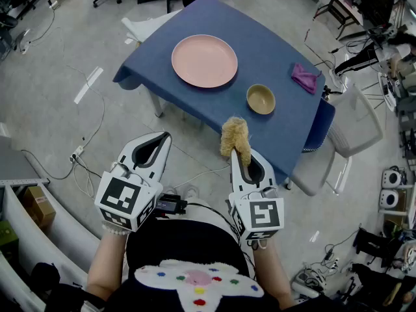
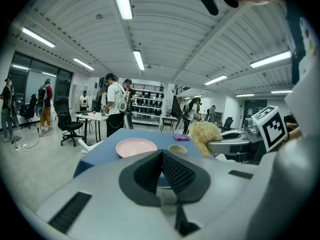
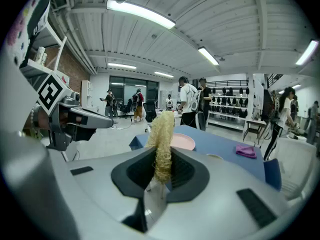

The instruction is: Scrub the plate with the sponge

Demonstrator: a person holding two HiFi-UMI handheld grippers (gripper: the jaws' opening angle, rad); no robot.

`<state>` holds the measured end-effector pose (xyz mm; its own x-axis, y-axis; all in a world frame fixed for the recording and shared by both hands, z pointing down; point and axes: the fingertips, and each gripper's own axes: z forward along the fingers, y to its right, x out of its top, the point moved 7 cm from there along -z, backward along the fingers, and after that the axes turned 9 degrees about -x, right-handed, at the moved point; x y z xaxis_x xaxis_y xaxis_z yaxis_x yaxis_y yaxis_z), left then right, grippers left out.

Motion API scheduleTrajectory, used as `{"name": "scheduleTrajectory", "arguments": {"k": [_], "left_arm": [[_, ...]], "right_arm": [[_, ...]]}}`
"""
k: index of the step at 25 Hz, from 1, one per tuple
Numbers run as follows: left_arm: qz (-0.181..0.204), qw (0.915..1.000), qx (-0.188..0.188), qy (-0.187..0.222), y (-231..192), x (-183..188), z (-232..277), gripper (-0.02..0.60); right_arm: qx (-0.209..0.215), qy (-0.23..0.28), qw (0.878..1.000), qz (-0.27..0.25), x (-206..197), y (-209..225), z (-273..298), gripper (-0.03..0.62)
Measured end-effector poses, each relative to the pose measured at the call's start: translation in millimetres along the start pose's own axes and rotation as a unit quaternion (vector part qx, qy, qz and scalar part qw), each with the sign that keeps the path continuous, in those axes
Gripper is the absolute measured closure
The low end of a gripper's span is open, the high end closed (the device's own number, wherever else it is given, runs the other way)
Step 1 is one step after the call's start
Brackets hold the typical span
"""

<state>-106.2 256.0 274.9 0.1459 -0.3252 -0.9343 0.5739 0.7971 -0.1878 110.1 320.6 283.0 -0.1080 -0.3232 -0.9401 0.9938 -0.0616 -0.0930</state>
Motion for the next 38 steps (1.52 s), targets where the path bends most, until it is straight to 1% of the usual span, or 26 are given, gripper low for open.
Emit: {"name": "scheduleTrajectory", "arguments": {"k": [5,13,17,20,24,25,26,27,28,38], "left_arm": [[-0.002,1.0,0.001,0.0,2,-1,5,0.571],[-0.005,1.0,0.006,0.002,0,-2,2,0.571],[-0.011,0.9999,0.008,0.004,-1,-3,0,0.571],[-0.016,0.9997,0.014,0.011,-3,-4,-1,0.571],[-0.026,0.9991,0.02,0.028,-6,-2,-2,0.569],[-0.029,0.9989,0.02,0.03,-6,-2,-2,0.565],[-0.033,0.9988,0.021,0.03,-5,-2,-1,0.541],[-0.037,0.9987,0.022,0.029,-5,-2,-1,0.496],[-0.039,0.9986,0.024,0.027,-4,-3,0,0.48],[-0.034,0.9973,0.058,0.028,5,-5,-3,0.48]], "right_arm": [[-0.002,0.0,1.0,0.002,-1,6,2,0.54],[0.002,0.0,1.0,0.002,0,5,3,0.54],[0.006,-0.001,1.0,0.015,2,5,4,0.54],[0.008,0.0,1.0,0.027,1,5,5,0.539],[0.005,-0.002,1.0,0.024,1,6,7,0.537],[0.005,-0.003,1.0,0.024,0,6,7,0.537],[0.007,-0.003,1.0,0.025,-1,7,7,0.537],[0.009,-0.004,1.0,0.026,-1,8,8,0.537],[0.011,-0.004,1.0,0.026,-2,8,8,0.537],[0.033,0.002,0.999,0.024,-7,18,8,0.537]]}}
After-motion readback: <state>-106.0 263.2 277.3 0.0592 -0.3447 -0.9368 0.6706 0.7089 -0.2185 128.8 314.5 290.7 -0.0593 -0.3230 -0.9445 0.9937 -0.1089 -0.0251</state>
